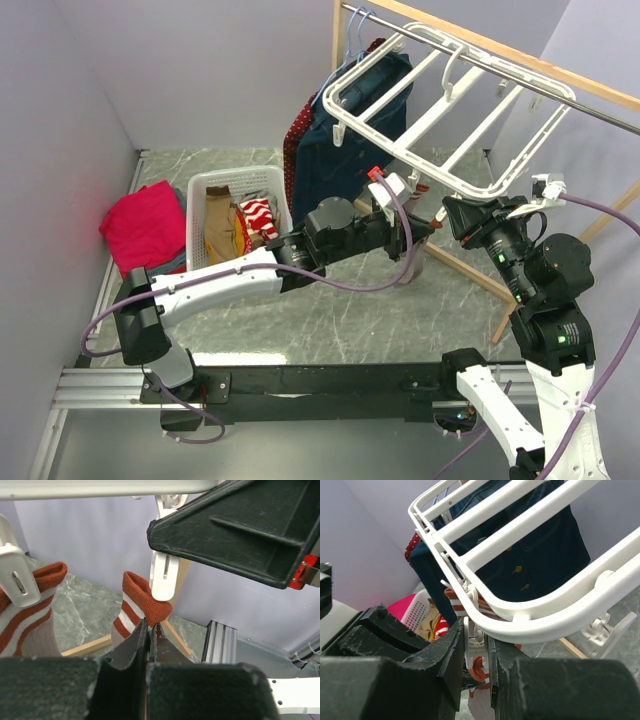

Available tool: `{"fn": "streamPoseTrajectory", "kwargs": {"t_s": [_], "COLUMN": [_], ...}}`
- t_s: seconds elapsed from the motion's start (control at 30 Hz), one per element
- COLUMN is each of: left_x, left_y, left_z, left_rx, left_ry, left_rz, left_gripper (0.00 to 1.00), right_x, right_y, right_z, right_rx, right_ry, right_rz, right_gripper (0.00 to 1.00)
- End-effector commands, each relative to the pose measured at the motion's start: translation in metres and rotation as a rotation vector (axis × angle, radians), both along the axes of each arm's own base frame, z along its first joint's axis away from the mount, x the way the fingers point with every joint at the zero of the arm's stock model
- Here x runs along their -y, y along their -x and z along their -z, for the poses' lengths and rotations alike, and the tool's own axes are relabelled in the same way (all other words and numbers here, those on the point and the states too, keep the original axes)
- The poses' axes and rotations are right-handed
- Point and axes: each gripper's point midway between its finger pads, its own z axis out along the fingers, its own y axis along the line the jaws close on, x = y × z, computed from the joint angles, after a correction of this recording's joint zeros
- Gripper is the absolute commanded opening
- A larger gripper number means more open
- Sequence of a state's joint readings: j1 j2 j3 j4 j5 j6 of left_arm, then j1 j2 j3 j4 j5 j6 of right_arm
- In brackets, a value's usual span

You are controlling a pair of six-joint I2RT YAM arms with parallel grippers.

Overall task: Clip the socks to the hanger
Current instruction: Clamp the sock onto the hanger.

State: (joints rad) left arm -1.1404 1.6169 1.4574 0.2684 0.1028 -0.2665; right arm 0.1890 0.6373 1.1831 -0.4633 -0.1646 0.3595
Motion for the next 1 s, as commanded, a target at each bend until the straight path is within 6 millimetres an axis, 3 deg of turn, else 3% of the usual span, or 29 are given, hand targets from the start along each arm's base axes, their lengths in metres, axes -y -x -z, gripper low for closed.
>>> {"fn": "streamPoseTrajectory", "kwargs": {"t_s": [0.0, 0.97], "left_x": [-0.006, 0.011], "left_y": [0.004, 0.006], "left_z": [-0.04, -0.039], "left_rx": [0.072, 0.184], "left_ry": [0.081, 0.015], "left_rz": [-0.026, -0.105], "left_gripper": [0.01, 0.02], "right_x": [0.01, 0.01], "right_y": [-0.004, -0.01], "right_z": [0.003, 0.009], "right_rx": [-0.012, -0.051], "right_ry": [-0.01, -0.044], "right_rz": [0.063, 0.072], "right_gripper": [0.07, 0.06]}}
